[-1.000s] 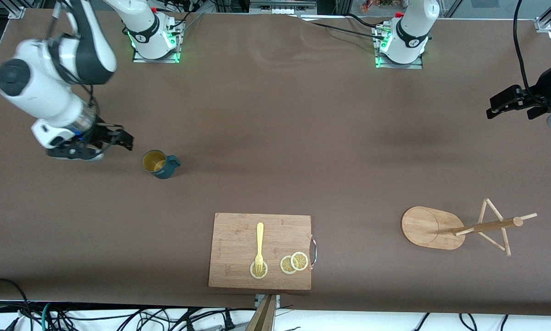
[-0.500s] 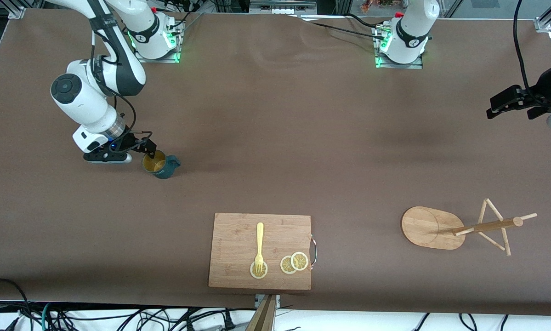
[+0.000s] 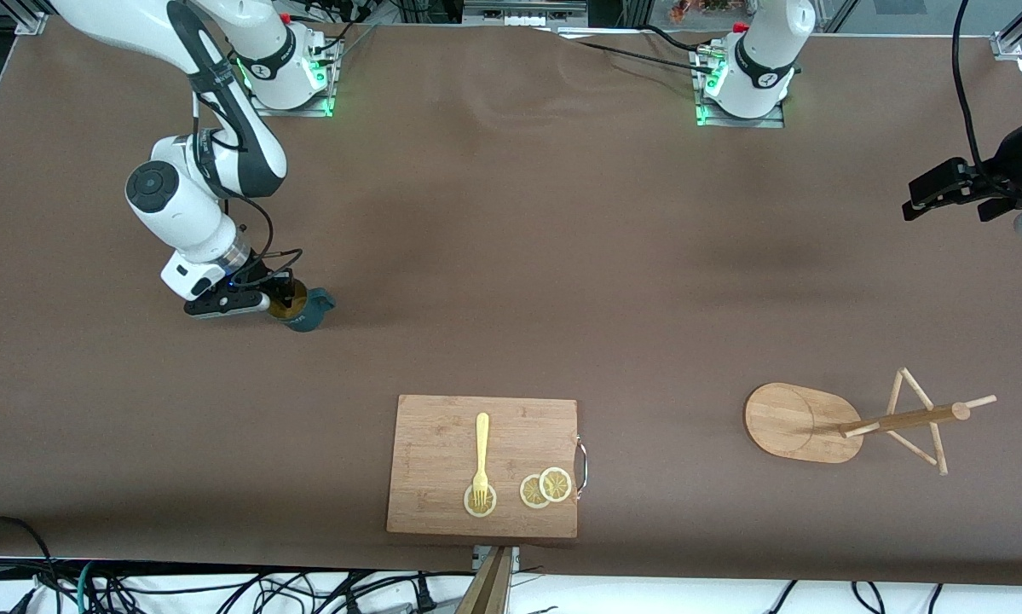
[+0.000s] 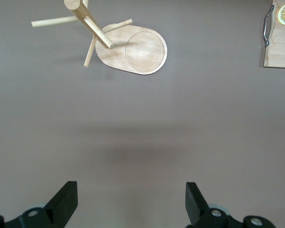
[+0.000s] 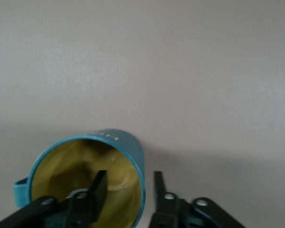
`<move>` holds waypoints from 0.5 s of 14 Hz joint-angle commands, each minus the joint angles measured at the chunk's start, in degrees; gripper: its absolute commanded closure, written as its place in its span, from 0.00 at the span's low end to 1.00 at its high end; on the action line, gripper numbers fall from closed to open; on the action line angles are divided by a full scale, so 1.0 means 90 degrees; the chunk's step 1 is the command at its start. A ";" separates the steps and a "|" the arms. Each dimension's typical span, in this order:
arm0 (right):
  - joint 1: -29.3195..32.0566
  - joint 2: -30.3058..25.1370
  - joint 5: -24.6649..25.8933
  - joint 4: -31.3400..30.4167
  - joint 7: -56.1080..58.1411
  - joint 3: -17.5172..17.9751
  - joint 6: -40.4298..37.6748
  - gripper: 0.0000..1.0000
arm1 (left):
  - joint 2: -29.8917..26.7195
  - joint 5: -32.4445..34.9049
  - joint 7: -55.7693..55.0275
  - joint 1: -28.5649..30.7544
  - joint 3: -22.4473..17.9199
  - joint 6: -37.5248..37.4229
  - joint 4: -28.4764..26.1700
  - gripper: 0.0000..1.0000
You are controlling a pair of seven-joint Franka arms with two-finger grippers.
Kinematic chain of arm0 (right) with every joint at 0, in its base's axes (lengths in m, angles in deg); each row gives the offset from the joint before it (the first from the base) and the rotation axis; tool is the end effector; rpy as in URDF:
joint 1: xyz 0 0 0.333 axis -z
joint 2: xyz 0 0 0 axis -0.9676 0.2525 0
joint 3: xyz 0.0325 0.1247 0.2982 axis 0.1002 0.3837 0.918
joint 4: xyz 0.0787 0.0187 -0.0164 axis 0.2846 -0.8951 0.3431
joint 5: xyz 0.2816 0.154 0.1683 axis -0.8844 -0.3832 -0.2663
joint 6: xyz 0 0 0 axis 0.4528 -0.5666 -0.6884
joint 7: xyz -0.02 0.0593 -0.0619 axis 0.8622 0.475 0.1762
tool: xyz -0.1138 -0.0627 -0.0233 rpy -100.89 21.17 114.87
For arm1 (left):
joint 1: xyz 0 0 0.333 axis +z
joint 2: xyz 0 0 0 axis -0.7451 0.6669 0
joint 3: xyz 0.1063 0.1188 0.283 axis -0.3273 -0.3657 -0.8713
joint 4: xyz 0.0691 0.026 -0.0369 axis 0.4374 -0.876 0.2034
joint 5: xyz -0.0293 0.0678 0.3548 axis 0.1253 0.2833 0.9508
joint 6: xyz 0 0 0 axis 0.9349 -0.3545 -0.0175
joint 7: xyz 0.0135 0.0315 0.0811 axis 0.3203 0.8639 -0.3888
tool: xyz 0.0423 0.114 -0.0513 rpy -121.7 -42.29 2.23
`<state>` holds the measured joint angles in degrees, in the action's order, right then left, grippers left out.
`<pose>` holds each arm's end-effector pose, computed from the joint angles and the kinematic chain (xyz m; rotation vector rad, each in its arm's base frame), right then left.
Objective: Pass cup and hang on rack
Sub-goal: 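Reach the right gripper down to the teal mug rim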
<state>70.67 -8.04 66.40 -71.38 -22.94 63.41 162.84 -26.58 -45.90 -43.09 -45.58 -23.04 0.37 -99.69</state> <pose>0.5212 0.0753 0.2495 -3.1012 -0.2483 -0.1987 0.5294 0.0072 0.6037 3.1101 0.0589 -0.0994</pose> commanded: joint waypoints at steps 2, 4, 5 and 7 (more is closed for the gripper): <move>-0.0005 -0.0092 0.0062 0.0007 0.0106 -0.0008 -0.0299 1.00 | 0.0068 0.0121 0.0112 -0.0025 -0.0023 -0.0027 0.0152 0.00; -0.0005 -0.0112 0.0062 0.0094 0.0144 -0.0008 -0.0590 1.00 | 0.0068 0.0121 0.0102 -0.0034 -0.0014 -0.0027 0.0152 0.00; -0.0015 -0.0112 0.0062 0.0269 0.0154 0.0001 -0.0970 1.00 | 0.0068 0.0131 0.0102 -0.0034 -0.0014 -0.0027 0.0152 0.00; -0.0277 -0.0083 0.0052 0.0969 0.0067 0.0079 -0.2061 1.00 | 0.0068 0.0131 0.0111 -0.0034 -0.0014 -0.0027 0.0152 0.00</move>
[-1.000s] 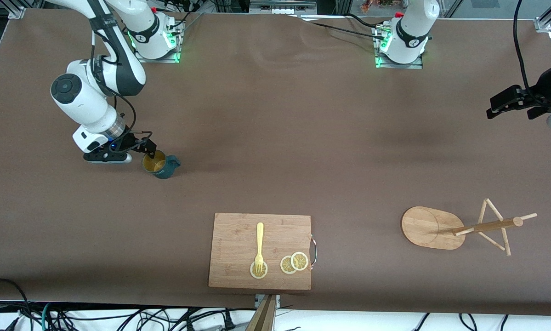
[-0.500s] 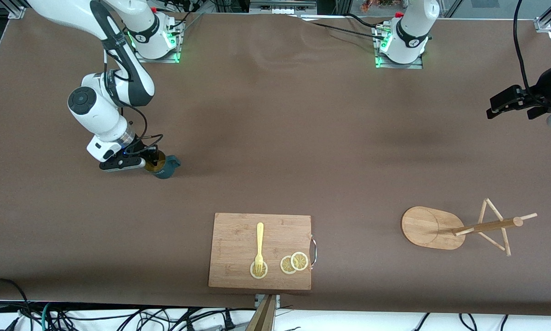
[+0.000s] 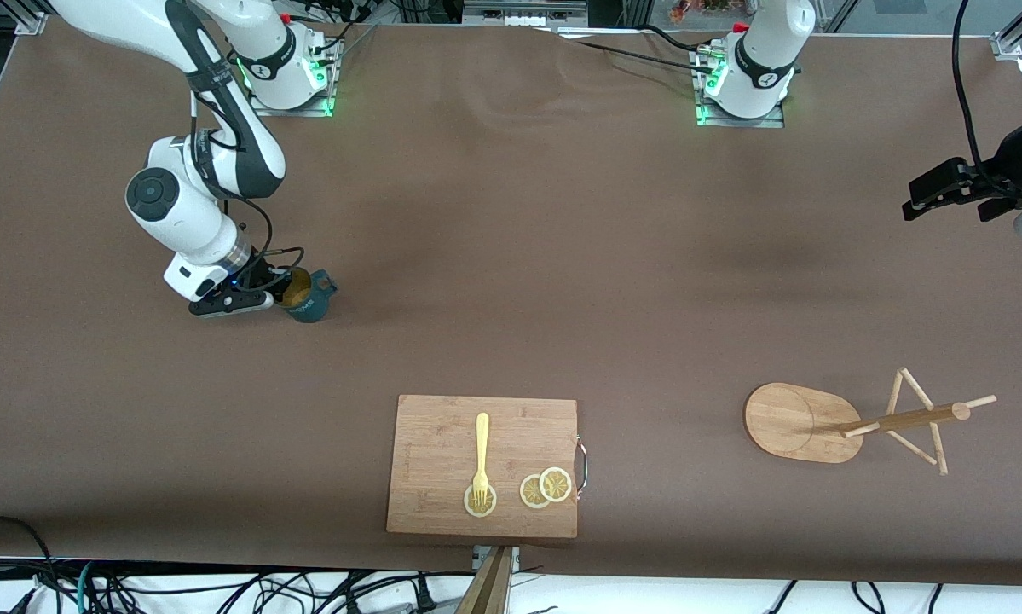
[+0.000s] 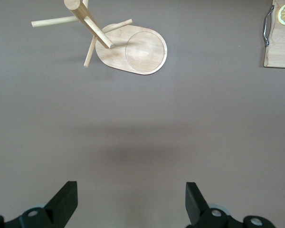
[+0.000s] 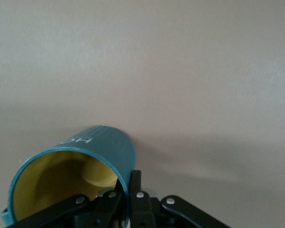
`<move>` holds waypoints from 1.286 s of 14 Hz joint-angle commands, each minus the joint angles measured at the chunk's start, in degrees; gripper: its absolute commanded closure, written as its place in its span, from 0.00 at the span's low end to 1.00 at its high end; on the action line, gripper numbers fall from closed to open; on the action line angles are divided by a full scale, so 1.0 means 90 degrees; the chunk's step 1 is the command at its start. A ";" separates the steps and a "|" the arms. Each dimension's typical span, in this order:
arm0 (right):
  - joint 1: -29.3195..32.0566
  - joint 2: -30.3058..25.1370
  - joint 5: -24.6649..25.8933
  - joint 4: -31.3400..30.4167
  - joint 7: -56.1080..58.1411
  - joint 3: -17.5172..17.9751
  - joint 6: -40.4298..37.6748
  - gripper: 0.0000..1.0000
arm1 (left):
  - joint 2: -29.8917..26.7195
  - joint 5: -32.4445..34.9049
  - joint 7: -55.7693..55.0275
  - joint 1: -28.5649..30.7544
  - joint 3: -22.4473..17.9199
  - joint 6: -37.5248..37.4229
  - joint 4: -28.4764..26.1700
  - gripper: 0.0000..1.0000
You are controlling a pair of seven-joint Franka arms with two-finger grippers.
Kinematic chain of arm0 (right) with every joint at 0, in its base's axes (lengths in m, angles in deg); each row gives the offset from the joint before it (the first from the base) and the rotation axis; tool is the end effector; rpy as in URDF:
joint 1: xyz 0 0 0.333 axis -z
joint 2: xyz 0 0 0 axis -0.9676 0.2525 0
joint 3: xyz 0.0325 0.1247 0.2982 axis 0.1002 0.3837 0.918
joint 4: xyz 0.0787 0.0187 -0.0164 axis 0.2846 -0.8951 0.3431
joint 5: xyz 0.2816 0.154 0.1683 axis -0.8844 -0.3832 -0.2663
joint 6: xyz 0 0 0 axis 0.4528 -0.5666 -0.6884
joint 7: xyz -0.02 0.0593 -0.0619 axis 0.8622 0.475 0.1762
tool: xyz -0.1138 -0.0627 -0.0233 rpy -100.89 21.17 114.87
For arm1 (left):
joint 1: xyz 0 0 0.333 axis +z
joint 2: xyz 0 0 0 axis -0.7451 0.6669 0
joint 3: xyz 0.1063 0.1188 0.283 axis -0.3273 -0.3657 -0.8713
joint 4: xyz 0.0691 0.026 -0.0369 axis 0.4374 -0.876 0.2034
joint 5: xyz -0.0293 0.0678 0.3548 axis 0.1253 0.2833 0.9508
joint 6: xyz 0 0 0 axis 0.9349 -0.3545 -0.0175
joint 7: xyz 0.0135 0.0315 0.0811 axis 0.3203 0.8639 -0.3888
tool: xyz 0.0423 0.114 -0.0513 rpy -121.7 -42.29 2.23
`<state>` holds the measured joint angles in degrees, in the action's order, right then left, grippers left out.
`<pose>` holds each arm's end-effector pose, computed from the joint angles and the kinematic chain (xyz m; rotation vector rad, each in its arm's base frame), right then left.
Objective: Pass cup and hang on rack
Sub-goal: 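Grasp the mug rim with the right gripper and carry it toward the table middle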
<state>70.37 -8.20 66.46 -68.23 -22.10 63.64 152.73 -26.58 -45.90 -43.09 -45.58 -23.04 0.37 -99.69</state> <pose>0.5192 0.0799 0.2538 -3.1108 -0.2893 -0.0144 0.5294 0.0072 0.6037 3.1101 0.0589 -0.0994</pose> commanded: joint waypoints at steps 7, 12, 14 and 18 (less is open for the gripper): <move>-0.2292 0.1398 -0.0062 0.4242 -0.3633 0.0064 -0.3462 1.00 | 0.0068 0.0131 0.0082 -0.0044 -0.0014 -0.0027 0.0161 0.00; -0.3847 0.3118 -0.0003 0.6168 -0.6107 0.0045 -0.3014 1.00 | 0.0068 0.0121 0.0063 -0.0064 -0.0004 -0.0027 0.0161 0.00; -0.4140 0.3353 0.0017 0.6199 -0.6451 0.0045 -0.2702 1.00 | 0.0068 0.0121 0.0063 -0.0074 -0.0004 -0.0027 0.0161 0.00; -0.4385 0.3627 0.0036 0.6189 -0.6677 0.0035 -0.2545 0.71 | 0.0058 0.0111 0.0082 -0.0054 -0.0004 -0.0027 0.0161 0.00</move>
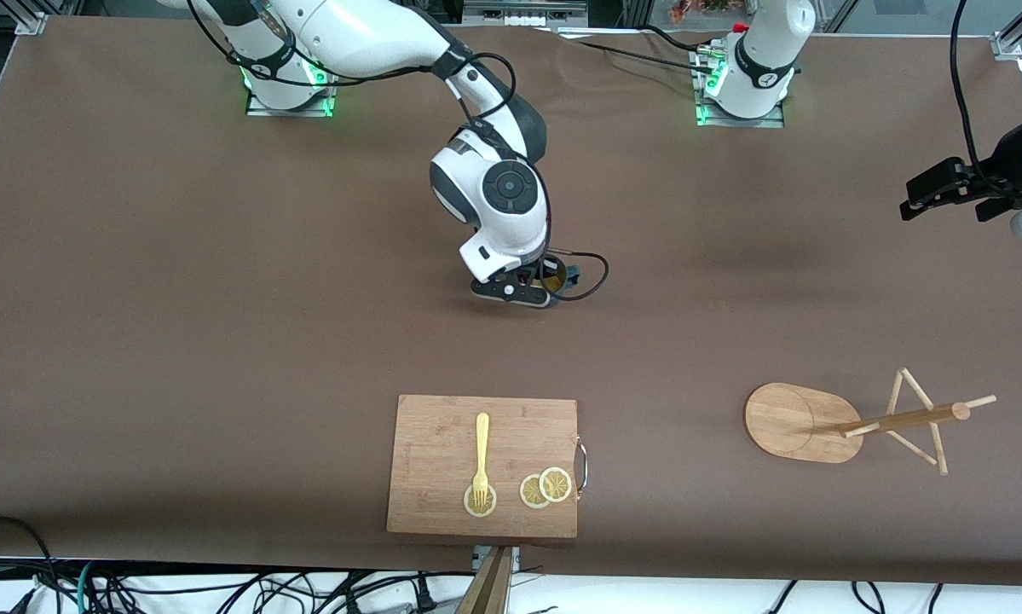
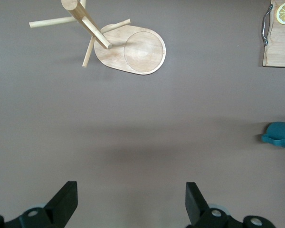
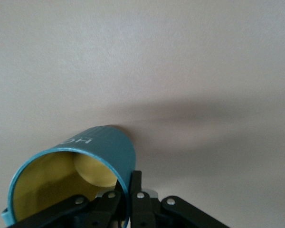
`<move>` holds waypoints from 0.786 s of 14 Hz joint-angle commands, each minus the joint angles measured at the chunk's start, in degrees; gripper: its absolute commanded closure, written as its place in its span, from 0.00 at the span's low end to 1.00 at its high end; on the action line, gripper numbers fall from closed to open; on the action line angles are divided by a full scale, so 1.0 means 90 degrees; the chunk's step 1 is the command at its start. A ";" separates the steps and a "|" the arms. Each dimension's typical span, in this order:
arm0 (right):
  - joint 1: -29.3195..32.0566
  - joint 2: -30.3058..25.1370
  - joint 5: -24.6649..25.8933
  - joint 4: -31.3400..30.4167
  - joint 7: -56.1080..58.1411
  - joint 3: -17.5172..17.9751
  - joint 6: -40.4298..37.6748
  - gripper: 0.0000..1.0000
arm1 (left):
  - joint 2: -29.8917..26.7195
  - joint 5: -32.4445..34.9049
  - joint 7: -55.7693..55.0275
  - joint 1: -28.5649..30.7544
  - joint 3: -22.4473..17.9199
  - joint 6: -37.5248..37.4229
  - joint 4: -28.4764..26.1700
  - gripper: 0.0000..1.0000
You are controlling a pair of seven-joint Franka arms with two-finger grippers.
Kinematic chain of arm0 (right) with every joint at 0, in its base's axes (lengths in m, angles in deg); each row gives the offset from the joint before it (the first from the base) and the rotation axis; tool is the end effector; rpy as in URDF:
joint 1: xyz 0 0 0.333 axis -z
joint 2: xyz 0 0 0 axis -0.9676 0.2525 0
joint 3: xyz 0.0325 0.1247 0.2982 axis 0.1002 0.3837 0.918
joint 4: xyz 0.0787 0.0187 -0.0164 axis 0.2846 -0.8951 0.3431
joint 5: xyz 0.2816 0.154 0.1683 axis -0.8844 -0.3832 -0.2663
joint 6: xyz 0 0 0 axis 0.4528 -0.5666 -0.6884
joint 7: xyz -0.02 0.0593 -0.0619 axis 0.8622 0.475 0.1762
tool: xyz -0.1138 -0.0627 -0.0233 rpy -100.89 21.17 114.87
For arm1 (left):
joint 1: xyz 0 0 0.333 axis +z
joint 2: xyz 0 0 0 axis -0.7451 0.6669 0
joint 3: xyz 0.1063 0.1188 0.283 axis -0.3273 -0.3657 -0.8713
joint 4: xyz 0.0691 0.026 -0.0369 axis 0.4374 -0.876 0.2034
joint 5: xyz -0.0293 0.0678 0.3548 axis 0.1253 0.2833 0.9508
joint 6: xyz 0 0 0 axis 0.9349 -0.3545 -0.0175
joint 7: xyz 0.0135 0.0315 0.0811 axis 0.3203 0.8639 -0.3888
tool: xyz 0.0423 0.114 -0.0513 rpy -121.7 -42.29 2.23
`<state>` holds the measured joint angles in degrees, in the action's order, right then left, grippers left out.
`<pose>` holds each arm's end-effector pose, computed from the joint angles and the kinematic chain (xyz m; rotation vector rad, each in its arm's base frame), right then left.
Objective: Pass cup and hang on rack
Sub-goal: 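Grasp the mug rim with the right gripper and carry it toward the table middle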
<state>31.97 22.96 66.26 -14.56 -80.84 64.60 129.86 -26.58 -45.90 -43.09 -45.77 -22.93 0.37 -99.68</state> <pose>0.4927 0.5294 0.2491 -3.0864 0.2753 0.0702 0.5295 0.0044 0.6038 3.1103 0.0508 -0.0992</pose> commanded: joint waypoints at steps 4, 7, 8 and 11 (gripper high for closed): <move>-0.0314 0.0118 0.0537 0.0236 -0.0092 -0.0120 -0.0003 0.00 | 0.0136 0.0053 0.0112 -0.0003 -0.0045 -0.0028 0.0150 0.00; -0.0207 -0.0282 0.0527 0.0236 -0.0014 -0.0140 -0.0139 0.00 | 0.0235 0.0072 0.0082 0.0007 -0.0016 0.0059 0.0150 0.00; -0.0100 -0.0525 0.0518 0.0246 0.0035 -0.0140 -0.0421 0.00 | 0.0137 0.0014 0.0102 0.0007 -0.0016 0.0137 0.0131 0.00; 0.0193 -0.1277 0.0576 0.0217 0.0647 -0.0179 -0.1533 0.00 | -0.0030 -0.0677 0.0112 -0.0003 -0.0006 0.0730 -0.0277 0.00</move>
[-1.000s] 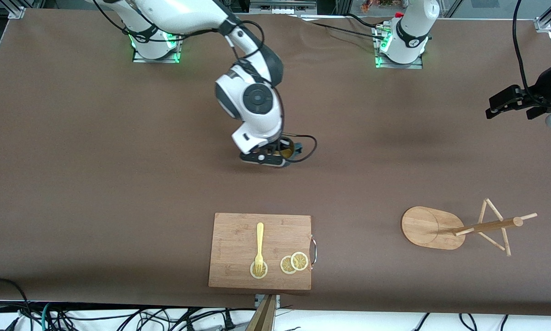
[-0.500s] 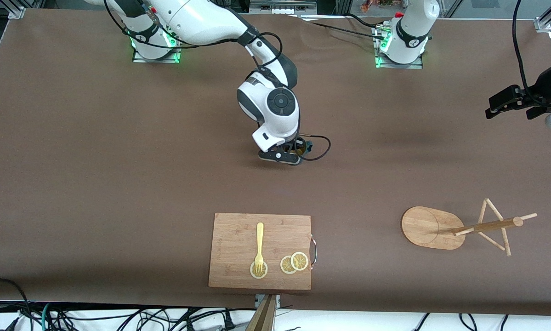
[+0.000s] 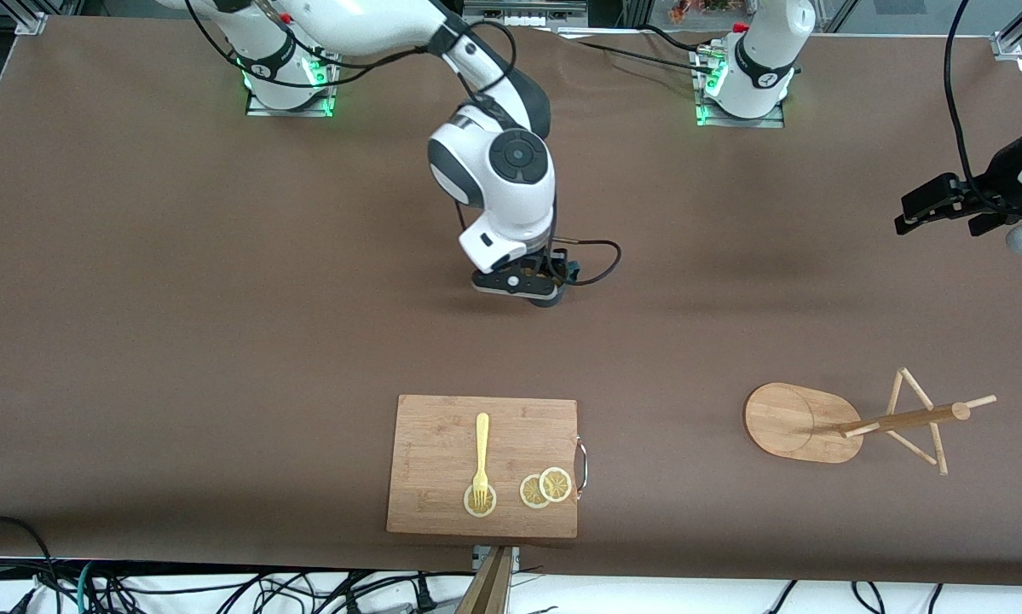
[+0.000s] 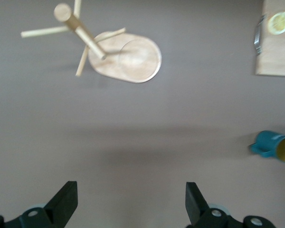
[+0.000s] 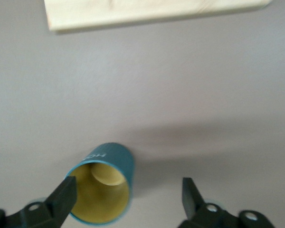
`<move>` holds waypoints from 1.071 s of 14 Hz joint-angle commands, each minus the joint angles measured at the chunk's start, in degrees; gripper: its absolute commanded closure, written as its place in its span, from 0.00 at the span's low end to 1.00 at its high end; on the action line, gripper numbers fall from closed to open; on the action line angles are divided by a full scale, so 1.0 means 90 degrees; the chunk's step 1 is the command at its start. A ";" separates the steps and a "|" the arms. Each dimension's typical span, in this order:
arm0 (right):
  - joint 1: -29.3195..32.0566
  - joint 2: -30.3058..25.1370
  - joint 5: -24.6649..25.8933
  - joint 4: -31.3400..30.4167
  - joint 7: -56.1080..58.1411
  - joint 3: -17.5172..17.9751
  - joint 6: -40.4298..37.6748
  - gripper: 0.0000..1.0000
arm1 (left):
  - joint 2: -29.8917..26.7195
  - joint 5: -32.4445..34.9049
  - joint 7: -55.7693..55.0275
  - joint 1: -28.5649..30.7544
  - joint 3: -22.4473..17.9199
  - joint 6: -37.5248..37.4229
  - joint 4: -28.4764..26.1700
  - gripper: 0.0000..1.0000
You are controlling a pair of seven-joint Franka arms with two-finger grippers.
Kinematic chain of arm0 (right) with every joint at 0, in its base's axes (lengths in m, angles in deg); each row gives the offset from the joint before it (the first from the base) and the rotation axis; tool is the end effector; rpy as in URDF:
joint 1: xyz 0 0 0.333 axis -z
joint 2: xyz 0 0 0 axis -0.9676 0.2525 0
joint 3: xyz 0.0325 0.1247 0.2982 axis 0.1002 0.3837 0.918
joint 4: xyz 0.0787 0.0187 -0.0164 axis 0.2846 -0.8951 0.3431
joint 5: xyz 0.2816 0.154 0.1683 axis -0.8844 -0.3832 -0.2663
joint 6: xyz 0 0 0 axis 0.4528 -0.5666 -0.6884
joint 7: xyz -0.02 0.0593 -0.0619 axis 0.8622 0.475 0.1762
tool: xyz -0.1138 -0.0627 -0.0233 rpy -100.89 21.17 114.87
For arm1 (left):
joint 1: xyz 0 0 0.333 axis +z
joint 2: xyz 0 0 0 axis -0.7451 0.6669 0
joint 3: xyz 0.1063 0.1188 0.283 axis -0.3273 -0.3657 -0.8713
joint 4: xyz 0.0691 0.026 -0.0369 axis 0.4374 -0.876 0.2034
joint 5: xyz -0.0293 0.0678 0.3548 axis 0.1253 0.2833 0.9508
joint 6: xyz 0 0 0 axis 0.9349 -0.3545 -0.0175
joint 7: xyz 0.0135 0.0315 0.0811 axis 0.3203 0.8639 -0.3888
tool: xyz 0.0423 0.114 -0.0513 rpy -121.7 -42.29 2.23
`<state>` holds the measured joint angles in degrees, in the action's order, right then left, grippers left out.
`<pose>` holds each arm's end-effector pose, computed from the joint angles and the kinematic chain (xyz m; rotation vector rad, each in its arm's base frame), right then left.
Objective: Pass cup and hang on rack
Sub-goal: 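Grasp the mug rim with the right gripper and carry it toward the table middle, then set the mug down with the right gripper while the left gripper approaches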
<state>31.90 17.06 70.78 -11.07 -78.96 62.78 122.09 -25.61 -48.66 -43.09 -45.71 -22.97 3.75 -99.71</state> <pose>0.5100 0.5126 0.3374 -3.1325 0.2048 -0.0776 0.5421 -0.0006 0.5997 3.0629 0.0538 -0.0341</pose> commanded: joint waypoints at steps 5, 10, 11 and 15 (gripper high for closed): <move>0.0289 -0.1590 0.0083 -0.0172 0.1698 -0.1097 -0.3578 0.00 | -0.0196 -0.0911 0.0121 -0.0029 0.0038 0.0963 -0.1427 0.00; 0.0289 -0.2156 0.0054 -0.0162 0.3875 -0.2786 -0.4384 0.00 | -0.0177 -0.0901 0.0112 -0.0029 0.0067 0.1510 -0.2375 0.00; 0.0289 -0.2312 -0.0023 -0.0162 0.4120 -0.3157 -0.4394 0.00 | -0.0186 -0.0881 0.0141 -0.0039 0.0077 0.1530 -0.2443 0.00; 0.0669 -0.2528 -0.1290 -0.0288 0.5447 -0.4360 -0.4257 0.00 | -0.0566 -0.0959 0.0199 -0.0019 0.0651 0.2716 -0.3484 0.00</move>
<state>36.15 -3.82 64.41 -11.36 -34.85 26.42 83.26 -26.41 -55.68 -42.67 -45.94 -19.40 21.22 -123.17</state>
